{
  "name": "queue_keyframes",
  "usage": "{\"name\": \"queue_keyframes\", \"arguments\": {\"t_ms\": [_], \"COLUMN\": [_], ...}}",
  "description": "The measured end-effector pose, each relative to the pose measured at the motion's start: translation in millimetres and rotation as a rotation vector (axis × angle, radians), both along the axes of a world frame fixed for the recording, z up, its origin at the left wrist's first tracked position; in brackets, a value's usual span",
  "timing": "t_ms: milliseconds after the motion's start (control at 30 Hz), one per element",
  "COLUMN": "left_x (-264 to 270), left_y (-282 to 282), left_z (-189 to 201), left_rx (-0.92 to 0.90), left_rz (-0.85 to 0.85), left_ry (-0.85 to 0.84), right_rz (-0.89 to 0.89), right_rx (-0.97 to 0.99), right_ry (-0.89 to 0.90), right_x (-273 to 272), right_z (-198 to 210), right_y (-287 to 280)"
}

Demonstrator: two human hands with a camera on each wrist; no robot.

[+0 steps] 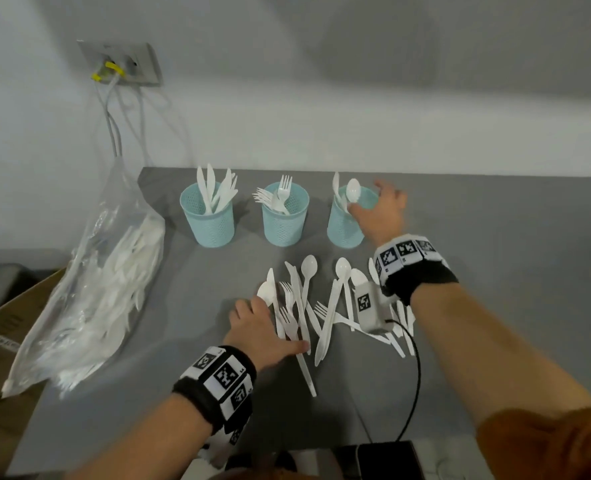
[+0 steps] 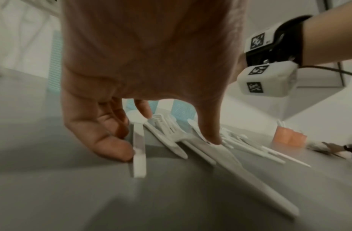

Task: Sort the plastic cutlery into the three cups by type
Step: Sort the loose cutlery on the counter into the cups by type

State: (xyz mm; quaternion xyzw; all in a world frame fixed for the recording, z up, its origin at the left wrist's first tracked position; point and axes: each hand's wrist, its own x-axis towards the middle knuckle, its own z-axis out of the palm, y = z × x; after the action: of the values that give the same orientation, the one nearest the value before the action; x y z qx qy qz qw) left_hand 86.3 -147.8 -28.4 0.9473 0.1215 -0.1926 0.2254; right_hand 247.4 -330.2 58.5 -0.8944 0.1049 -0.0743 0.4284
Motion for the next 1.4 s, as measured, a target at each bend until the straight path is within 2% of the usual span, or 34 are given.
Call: {"name": "queue_keyframes", "arguments": {"t_ms": [67,100,300,467,667,833,1000,1067,1200,1267,1400], "left_x": [-0.2,0.1,7.6,19.2,27.9,34.5,34.3,30.6,19.2,18.2,16.7], "left_y": [-3.0,-3.1,8.8,22.1,29.8,31.8,30.2,25.1,12.1,13.4,19.7], "left_z": [-1.7,-1.8,-1.1,-3.2,-1.8,-2.0,9.8,10.5,9.4,7.7,9.3], "left_rx": [0.011,0.007,-0.105,-0.231,-0.283,-0.231,-0.202,-0.151,0.012,0.007,0.073], "left_rz": [0.002,0.007,0.074,0.166,0.133,0.098,0.076,0.084,0.047,0.002,-0.107], "left_ry": [-0.003,-0.004,-0.055,-0.033,0.020,-0.028,0.016,0.084,0.008,-0.022,0.040], "right_rz": [-0.001,0.034,0.297,0.364,0.355,0.340,0.285,0.270,0.264,0.418,0.686], "right_rx": [-0.043,-0.080,-0.380,-0.543,-0.404,-0.176,0.148,0.185,-0.054,-0.212,-0.437], "right_ry": [-0.076,-0.050,0.442,0.543,0.514,0.516,0.623,0.674,0.608,0.654,0.805], "right_x": [-25.6,-39.6,-97.0,-117.5,-113.7,-115.0,-111.0,-104.6,-89.7,-85.7,-97.9], "right_z": [-8.4,-13.6,-51.2,-62.7,-64.0,-64.2,-58.3,-56.7,-48.5,-45.2,-53.5], "right_y": [5.3,7.4,10.5,15.3,28.1,58.8,73.1,69.1,57.6,53.9,50.7]}}
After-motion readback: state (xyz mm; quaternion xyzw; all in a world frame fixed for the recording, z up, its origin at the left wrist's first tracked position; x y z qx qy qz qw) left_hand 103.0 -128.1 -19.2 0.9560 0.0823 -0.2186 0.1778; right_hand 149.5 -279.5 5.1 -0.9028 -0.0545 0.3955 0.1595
